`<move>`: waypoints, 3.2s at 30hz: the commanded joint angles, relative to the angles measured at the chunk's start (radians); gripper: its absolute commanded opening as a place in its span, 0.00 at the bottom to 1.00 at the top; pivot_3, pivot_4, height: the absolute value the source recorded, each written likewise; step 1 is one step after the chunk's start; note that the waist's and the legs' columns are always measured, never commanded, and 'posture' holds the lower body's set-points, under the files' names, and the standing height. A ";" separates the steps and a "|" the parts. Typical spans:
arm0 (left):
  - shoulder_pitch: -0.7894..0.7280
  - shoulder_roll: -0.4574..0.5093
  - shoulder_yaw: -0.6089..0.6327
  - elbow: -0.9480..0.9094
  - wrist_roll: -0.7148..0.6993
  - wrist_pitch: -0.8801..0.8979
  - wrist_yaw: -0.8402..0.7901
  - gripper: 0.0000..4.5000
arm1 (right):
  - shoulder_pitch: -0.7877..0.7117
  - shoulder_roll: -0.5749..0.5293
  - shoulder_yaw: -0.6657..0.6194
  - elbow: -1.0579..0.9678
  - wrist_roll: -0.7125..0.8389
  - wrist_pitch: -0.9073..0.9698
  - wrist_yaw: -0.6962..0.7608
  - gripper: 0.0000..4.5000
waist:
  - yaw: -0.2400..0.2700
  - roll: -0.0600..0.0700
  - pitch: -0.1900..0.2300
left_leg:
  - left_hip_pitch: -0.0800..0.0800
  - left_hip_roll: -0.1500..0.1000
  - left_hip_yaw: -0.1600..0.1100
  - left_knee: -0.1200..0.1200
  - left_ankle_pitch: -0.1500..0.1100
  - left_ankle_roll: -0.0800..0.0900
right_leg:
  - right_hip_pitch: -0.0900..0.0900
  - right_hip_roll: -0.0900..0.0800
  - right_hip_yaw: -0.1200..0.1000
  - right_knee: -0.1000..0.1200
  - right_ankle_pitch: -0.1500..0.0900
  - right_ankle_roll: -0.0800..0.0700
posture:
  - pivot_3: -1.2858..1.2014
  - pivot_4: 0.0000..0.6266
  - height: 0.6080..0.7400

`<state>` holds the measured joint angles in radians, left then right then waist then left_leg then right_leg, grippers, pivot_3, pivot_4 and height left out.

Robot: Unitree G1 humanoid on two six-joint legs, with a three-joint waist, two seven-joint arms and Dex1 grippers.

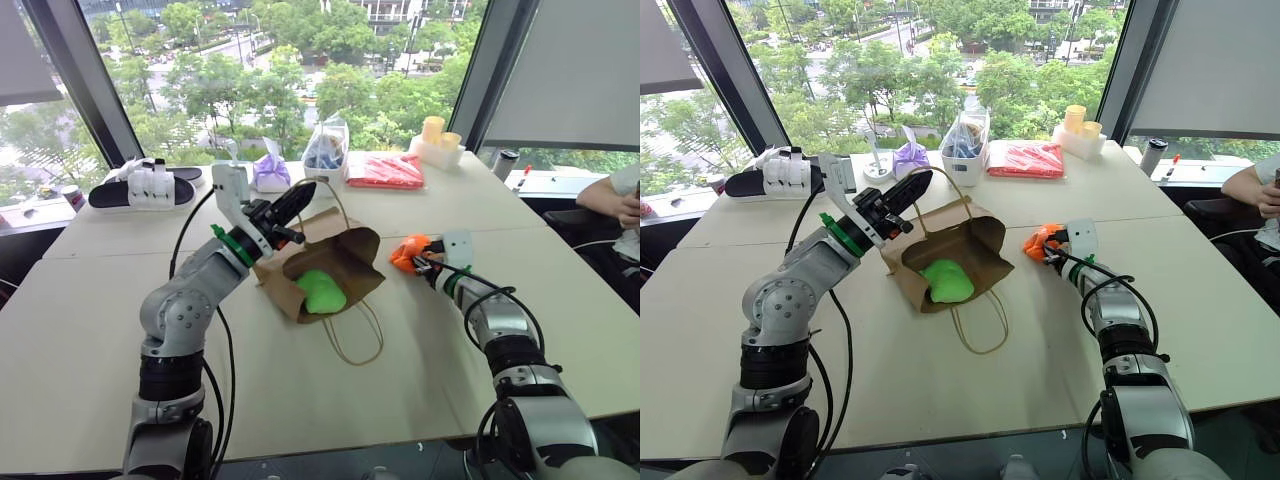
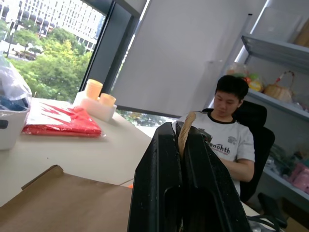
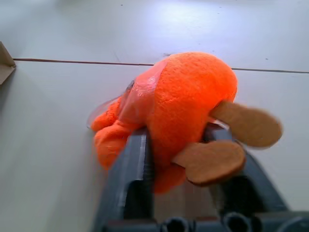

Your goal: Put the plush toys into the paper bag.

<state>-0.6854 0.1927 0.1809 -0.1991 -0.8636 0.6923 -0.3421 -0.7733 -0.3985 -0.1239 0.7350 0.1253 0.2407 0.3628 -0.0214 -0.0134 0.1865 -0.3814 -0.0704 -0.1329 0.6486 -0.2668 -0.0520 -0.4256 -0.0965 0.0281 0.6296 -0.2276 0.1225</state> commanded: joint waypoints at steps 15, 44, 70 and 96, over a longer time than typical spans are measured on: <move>-0.066 0.015 0.004 0.052 -0.007 -0.025 -0.073 0.00 | 0.471 -0.172 -0.321 -1.386 0.765 0.937 0.051 0.01 | 0.012 0.001 0.000 | -0.006 -0.001 -0.005 0.000 -0.001 0.002 | -0.002 0.000 -0.003 -0.003 0.000 0.001 | 0.52 0.24 1.00; -0.033 0.004 0.002 -0.008 -0.022 -0.009 -0.057 0.00 | 0.130 0.189 0.152 -0.766 0.320 0.533 -0.074 0.98 | 0.008 0.001 0.000 | -0.007 -0.001 -0.005 -0.001 0.000 0.000 | -0.004 0.000 -0.002 -0.002 0.000 0.000 | 0.52 0.24 1.00; -0.073 -0.003 0.000 -0.004 -0.027 -0.003 -0.023 0.00 | 0.449 -0.101 0.249 -1.021 0.274 0.591 0.043 0.68 | 0.008 0.001 0.000 | -0.006 0.000 -0.004 0.001 0.000 0.001 | -0.003 0.000 -0.003 -0.001 0.000 0.000 | 0.52 0.24 1.00; -0.193 0.056 0.025 0.148 0.069 -0.056 0.005 0.00 | 0.006 -0.059 -0.275 -1.012 0.804 0.955 -0.069 0.01 | 0.009 0.001 0.001 | -0.007 -0.001 -0.005 -0.001 -0.001 0.002 | -0.004 0.000 -0.003 -0.002 0.000 0.000 | 0.52 0.24 1.00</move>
<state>-0.8823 0.2523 0.2158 -0.0407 -0.8147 0.6652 -0.3218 -0.7724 -0.4466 -0.3968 -0.2655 0.9250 1.2182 0.2844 -0.0129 -0.0122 0.1873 -0.3889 -0.0711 -0.1377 0.6479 -0.2674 -0.0499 -0.4299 -0.0967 0.0246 0.6276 -0.2279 0.1230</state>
